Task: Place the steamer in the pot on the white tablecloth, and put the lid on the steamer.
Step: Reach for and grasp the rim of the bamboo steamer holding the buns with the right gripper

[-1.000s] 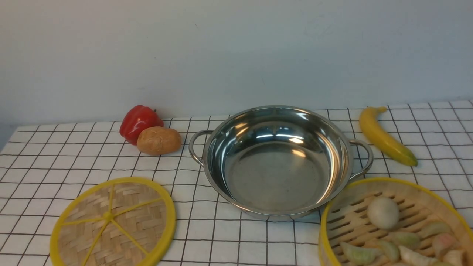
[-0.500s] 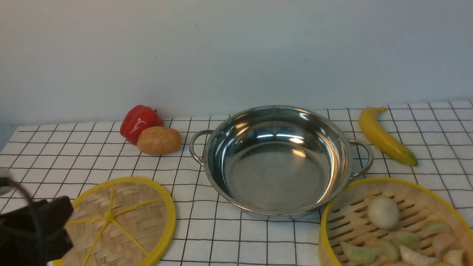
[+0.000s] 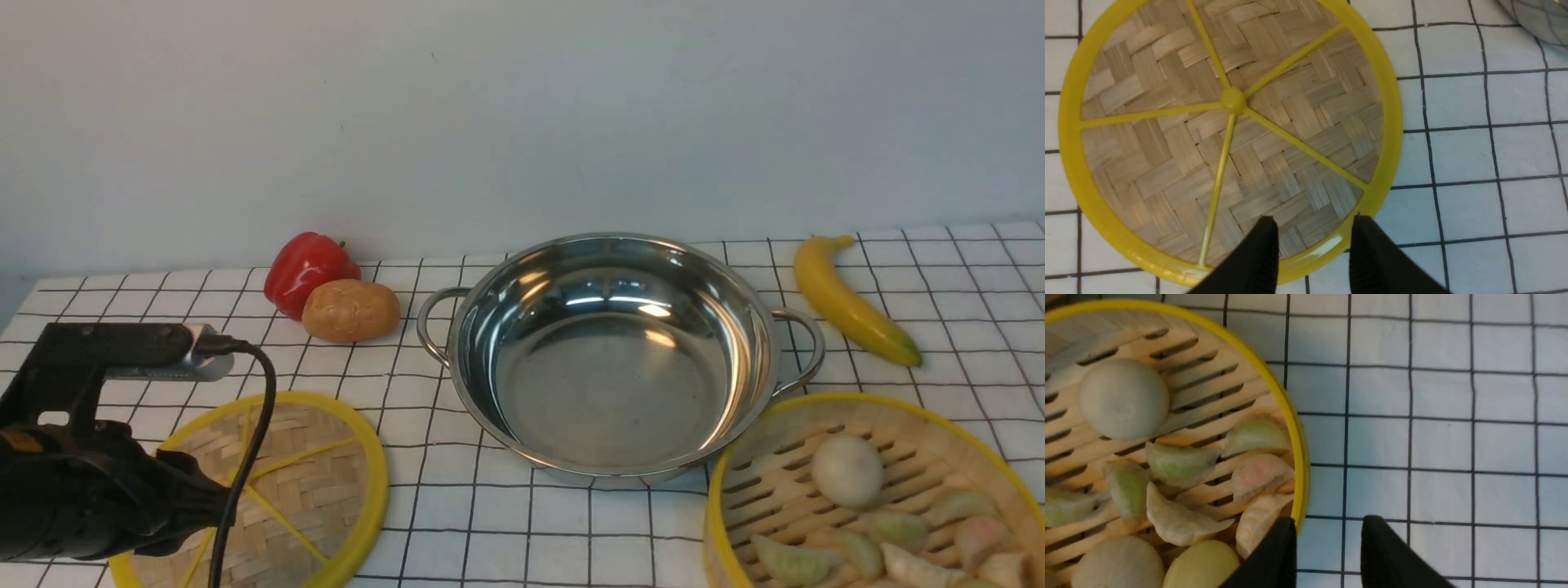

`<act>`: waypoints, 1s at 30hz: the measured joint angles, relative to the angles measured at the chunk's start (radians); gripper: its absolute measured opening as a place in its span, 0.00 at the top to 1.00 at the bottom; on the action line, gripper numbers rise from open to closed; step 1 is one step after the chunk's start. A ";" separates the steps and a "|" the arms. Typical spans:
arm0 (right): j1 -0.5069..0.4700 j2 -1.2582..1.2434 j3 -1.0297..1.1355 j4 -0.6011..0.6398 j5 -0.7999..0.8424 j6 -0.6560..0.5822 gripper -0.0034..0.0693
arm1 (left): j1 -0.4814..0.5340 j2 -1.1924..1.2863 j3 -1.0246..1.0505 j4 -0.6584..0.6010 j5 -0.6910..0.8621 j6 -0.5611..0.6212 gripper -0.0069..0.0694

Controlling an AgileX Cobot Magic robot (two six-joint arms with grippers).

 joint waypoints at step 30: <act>0.000 0.425 -0.002 0.077 -0.199 -0.066 0.62 | -0.001 0.011 -0.004 0.031 -0.004 0.000 0.59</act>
